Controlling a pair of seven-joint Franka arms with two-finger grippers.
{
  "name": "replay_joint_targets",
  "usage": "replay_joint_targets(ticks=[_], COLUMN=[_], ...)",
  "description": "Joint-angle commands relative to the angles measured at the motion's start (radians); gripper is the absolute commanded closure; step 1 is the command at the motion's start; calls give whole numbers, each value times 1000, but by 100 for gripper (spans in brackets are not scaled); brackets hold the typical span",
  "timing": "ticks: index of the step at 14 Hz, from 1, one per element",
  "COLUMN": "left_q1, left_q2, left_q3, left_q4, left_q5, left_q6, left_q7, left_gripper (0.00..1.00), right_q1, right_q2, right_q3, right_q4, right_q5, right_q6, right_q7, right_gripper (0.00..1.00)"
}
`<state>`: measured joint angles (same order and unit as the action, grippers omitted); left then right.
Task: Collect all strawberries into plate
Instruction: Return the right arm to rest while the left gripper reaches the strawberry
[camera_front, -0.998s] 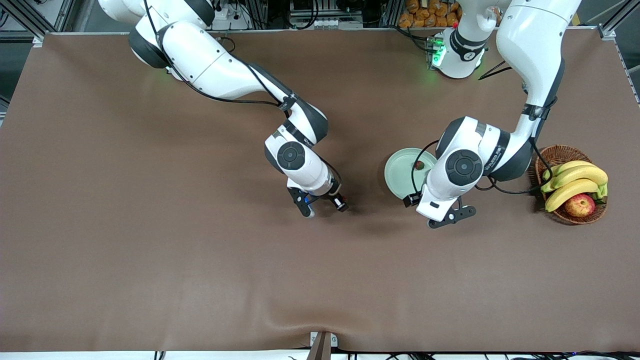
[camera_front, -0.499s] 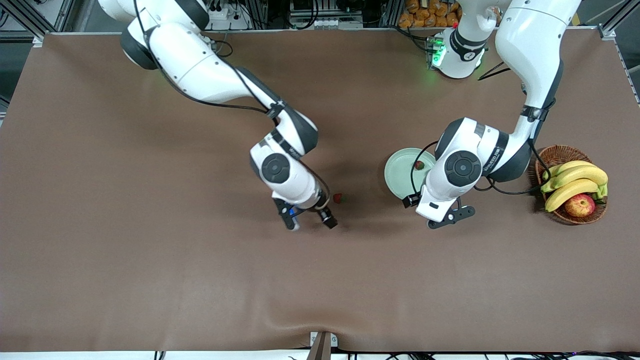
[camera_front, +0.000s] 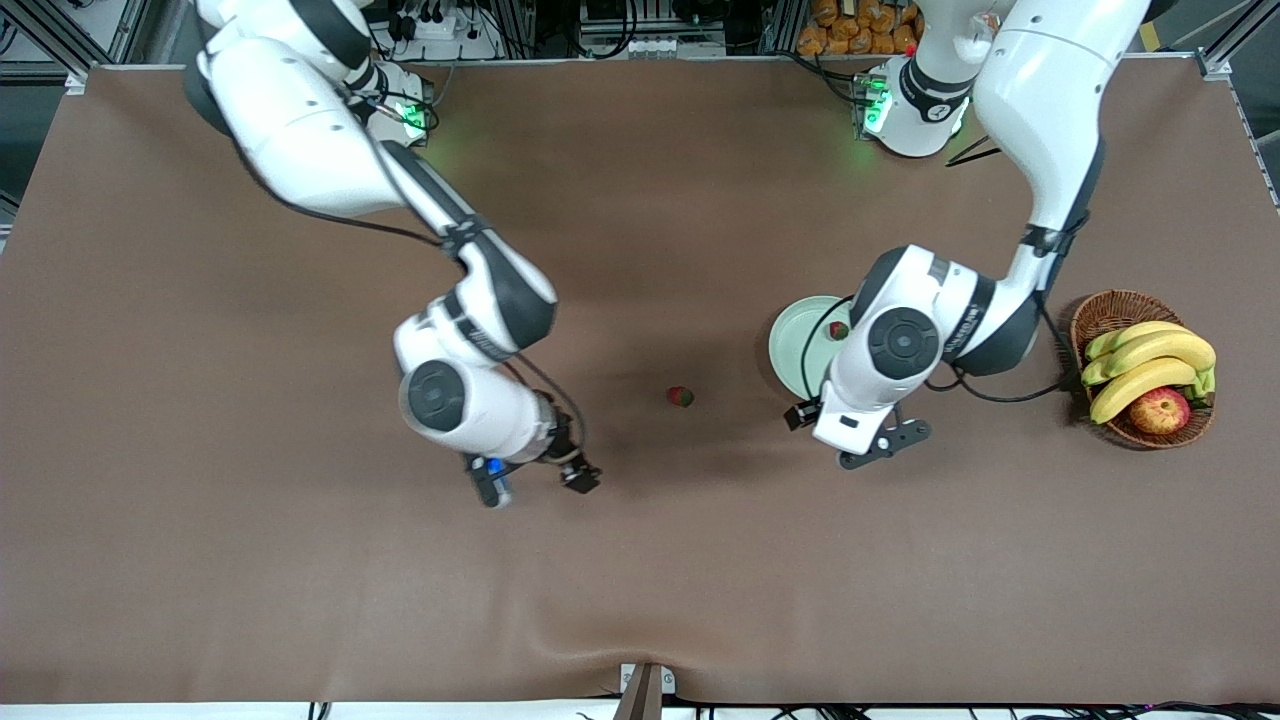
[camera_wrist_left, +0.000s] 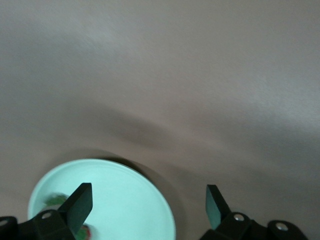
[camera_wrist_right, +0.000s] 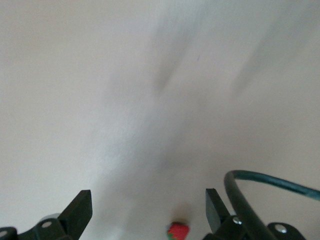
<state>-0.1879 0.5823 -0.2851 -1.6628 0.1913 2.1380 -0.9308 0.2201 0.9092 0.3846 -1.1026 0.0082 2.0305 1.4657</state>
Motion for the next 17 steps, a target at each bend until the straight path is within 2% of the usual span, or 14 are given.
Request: replay_joint_targets(ticks=[1,3,7,11,13,15,17], left_q1=[-65,-116,-218,-278,-277,-278,-280], left_q2=[39,63,112,151,151,152,151], left_q3=[4,4,6,7,9,9,9], left_q4=[61,87,107,109,109,109,109], left_q5=[-16,-13,-9,-12,-16,-16,-16], left_q6=[6,32,94,157,161,171,171], left_q7=[-83,-147,-267,-377,-414,-468,-519], left_gripper=[0,0,0,0,0,0,0], right_q1=[-149,-206,-301,-410,-452,-511,-563], right_q2=[-26,-55,-143,-237,-329,-413,-492], right_q3=[94,102,102,94,96,99,99], right_q4=[-8,-8,-14,-42,-133,-204,-258], right_q5=[4,0,-29,-60,-143,-151,-149], right_q6=[-129,-235,-360,-441,-447,-450,-460], right_q7=[-152,-244,-457,-813,-974,-1065,-1250], right_gripper=[0,0,0,0,0,0,0])
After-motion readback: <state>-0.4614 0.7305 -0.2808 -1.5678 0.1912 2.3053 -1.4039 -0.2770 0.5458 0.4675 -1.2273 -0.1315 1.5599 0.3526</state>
